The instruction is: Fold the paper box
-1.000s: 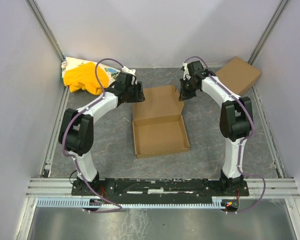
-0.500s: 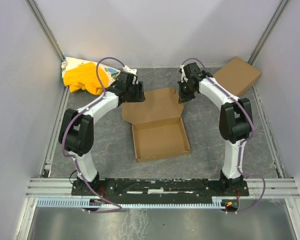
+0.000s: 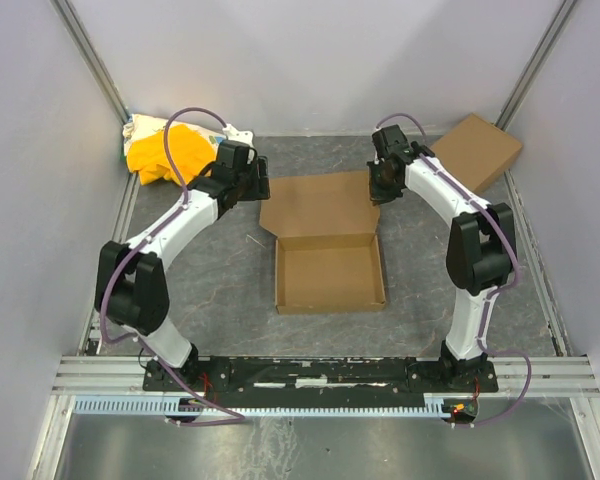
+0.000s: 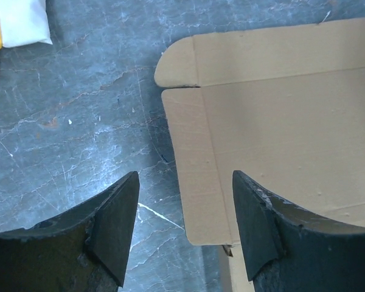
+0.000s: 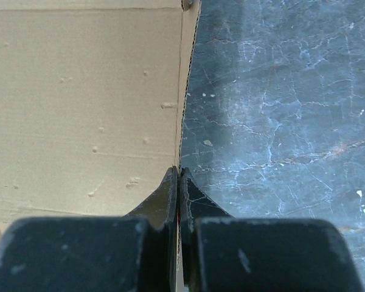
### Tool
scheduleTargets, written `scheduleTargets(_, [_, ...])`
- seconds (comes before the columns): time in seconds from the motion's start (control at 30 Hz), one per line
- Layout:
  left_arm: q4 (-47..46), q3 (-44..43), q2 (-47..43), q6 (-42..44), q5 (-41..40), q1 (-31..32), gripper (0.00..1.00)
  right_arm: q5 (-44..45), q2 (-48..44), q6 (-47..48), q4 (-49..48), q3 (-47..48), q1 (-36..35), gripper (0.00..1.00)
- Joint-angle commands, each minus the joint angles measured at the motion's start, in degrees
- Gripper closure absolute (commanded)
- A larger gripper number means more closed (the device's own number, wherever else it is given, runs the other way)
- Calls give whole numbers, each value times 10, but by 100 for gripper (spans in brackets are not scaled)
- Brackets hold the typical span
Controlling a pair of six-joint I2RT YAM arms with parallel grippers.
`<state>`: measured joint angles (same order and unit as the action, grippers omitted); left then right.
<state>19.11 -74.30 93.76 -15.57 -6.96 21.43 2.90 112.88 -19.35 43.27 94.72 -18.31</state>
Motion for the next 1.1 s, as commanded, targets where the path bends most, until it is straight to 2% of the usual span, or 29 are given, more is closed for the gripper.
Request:
scheduleTargets(0.0, [0,-1,35,9,28,-1,31,23,-40,-5,-5,-7,1,98])
scheduleTargets(0.37, [-22,-8,88,-20,120,-1,34,-30,-21,3,-14,-15,1,94])
scheduleTargets(0.4, [-27,-7,87,-22,125,0,34,-38,-22,3,-18,-19,1,92])
scheduleTargets(0.57, [-53,2,82,-33,155,0,35,-95,-30,6,-46,-40,1,67])
scheduleTargets(0.7, [-67,5,85,-42,182,0,36,-137,-27,12,-59,-44,0,60])
scheduleTargets(1.07, [-97,16,82,-53,206,18,37,-139,-17,1,-83,-57,-5,57])
